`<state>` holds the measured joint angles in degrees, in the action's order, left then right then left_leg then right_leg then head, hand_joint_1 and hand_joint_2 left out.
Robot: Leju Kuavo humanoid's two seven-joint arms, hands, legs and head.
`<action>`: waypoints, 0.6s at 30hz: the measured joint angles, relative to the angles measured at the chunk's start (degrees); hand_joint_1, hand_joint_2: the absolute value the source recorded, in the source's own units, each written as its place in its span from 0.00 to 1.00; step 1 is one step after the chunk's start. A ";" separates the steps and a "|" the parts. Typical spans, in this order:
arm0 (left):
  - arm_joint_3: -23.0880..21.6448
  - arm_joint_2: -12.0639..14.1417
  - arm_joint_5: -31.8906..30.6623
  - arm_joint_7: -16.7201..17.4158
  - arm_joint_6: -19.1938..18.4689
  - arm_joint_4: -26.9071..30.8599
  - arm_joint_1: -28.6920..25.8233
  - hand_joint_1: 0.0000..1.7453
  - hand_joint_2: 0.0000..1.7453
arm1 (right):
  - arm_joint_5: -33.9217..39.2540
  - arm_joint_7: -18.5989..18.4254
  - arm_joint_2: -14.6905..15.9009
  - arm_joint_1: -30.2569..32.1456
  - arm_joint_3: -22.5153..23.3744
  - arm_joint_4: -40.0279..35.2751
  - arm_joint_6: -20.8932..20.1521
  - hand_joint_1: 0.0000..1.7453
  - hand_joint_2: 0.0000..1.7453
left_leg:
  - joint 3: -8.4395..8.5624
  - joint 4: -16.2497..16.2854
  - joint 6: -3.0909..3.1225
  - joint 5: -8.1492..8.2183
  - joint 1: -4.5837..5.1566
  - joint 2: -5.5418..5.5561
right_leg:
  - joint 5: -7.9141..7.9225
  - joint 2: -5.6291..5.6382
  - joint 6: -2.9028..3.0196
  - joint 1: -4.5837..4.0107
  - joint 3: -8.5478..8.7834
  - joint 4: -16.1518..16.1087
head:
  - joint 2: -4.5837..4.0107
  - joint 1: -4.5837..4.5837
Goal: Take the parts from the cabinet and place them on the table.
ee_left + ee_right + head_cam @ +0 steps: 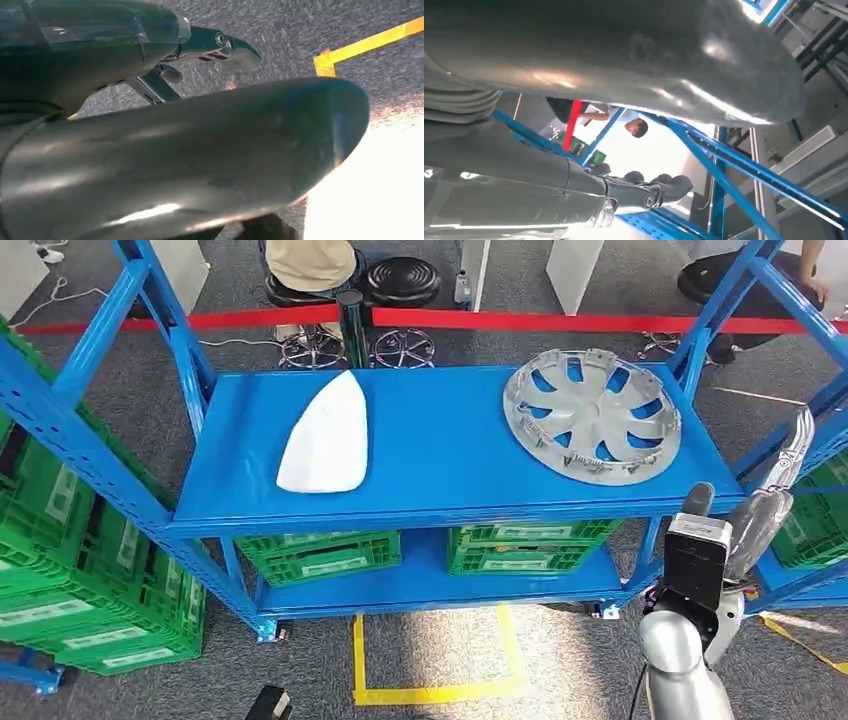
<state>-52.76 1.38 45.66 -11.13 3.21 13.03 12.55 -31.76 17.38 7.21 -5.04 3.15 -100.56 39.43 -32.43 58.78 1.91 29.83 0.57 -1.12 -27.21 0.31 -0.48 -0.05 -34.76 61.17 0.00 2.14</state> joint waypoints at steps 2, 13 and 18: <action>0.00 -0.17 -0.02 -0.02 0.02 0.00 0.10 0.00 0.00 | -0.02 0.00 0.00 -0.07 0.00 -0.07 0.00 0.00 0.00 | -0.34 0.08 -0.39 0.13 0.16 -0.08 | -0.90 -0.20 0.58 -0.45 1.41 -2.91 | 0.00 -0.24; -0.02 -0.15 -0.04 -0.02 -0.02 -0.02 -0.05 0.00 0.00 | 0.04 -0.37 -0.04 0.10 0.00 -0.15 0.00 0.00 0.00 | -0.24 -0.29 -0.62 0.08 0.00 0.61 | -1.09 -0.44 -0.03 -0.57 1.50 -3.14 | 0.00 -0.72; -0.02 -0.15 -0.20 -0.61 -1.60 -0.02 -0.23 0.00 0.00 | -0.20 -1.77 0.04 0.10 -0.04 -0.15 0.00 0.00 0.00 | -0.26 -0.32 -0.67 0.06 -0.05 0.73 | -1.14 -0.60 0.04 -0.56 1.53 -3.12 | 0.00 -0.79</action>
<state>-52.78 1.22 45.46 -11.74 1.62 13.00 12.32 -31.96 15.60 7.26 -4.94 3.10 -100.72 39.43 -32.69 58.46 1.25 29.90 0.52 -0.38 -28.35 -0.29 -0.44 -0.61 -33.23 58.05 0.00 1.36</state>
